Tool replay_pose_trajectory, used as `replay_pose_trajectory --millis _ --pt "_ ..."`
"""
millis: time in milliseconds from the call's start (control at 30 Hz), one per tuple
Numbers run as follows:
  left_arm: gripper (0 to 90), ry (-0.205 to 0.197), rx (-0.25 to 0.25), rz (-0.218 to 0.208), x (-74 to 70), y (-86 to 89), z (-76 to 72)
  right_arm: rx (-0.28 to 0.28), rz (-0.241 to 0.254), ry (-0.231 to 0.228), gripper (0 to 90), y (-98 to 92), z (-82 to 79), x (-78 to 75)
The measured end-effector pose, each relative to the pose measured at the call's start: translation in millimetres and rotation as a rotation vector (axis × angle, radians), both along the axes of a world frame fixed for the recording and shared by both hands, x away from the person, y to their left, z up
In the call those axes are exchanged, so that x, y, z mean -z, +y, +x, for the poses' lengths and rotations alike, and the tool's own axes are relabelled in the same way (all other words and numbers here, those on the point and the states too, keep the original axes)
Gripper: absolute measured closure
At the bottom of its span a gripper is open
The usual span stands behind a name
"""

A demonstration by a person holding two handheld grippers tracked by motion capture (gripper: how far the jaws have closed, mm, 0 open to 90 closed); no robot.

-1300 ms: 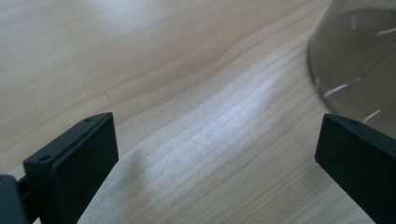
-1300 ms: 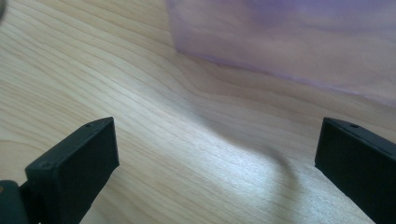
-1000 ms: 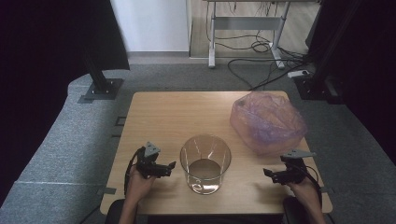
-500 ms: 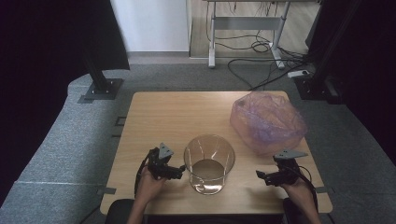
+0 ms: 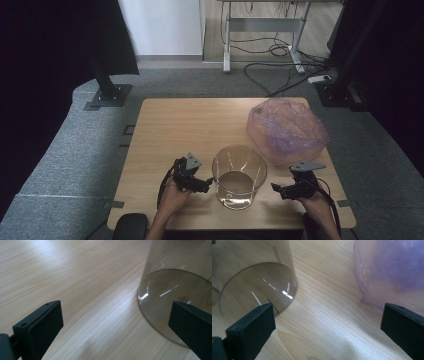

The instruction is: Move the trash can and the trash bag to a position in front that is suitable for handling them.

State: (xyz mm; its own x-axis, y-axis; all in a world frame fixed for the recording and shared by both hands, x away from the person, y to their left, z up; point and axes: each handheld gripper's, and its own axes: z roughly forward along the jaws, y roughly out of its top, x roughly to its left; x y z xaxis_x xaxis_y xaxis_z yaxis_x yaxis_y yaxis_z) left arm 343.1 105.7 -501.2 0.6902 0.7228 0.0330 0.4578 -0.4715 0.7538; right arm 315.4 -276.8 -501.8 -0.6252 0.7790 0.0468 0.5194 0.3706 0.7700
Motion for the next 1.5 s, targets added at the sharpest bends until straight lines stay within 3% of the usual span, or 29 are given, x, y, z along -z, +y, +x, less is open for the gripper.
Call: replay_pose_trajectory --millis 233,300,433,600,933,1100,1367,1500 --pt "0.0 0.003 0.027 0.000 2.0 -24.8 4.0 -0.009 0.000 0.011 0.0 -0.2 -0.5 0.8" --pt "0.0 0.001 0.029 0.001 2.7 -29.9 5.2 0.009 -0.019 0.012 0.0 -2.6 -0.8 0.3" --pt "0.0 0.005 0.033 -0.009 3.8 -39.4 7.3 0.057 0.006 0.024 0.0 -15.4 0.2 2.4" --pt "0.0 -0.001 0.041 0.002 3.0 -51.7 10.5 0.089 0.004 0.025 0.0 -23.7 3.4 2.4" --pt "0.0 -0.003 0.025 0.006 2.7 -64.9 22.6 0.161 -0.019 0.021 0.3 -33.8 26.0 2.0" --pt "0.0 0.010 0.028 -0.016 4.3 -60.6 20.4 0.163 0.019 0.033 0.0 -36.7 25.1 2.9" --pt "0.0 0.042 -0.050 0.017 20.3 -26.7 12.9 0.192 0.033 0.037 0.0 -55.0 8.6 -12.7" --pt "0.0 0.059 -0.090 0.058 34.0 -4.8 8.0 0.206 0.028 0.049 0.1 -67.6 0.4 -29.6"
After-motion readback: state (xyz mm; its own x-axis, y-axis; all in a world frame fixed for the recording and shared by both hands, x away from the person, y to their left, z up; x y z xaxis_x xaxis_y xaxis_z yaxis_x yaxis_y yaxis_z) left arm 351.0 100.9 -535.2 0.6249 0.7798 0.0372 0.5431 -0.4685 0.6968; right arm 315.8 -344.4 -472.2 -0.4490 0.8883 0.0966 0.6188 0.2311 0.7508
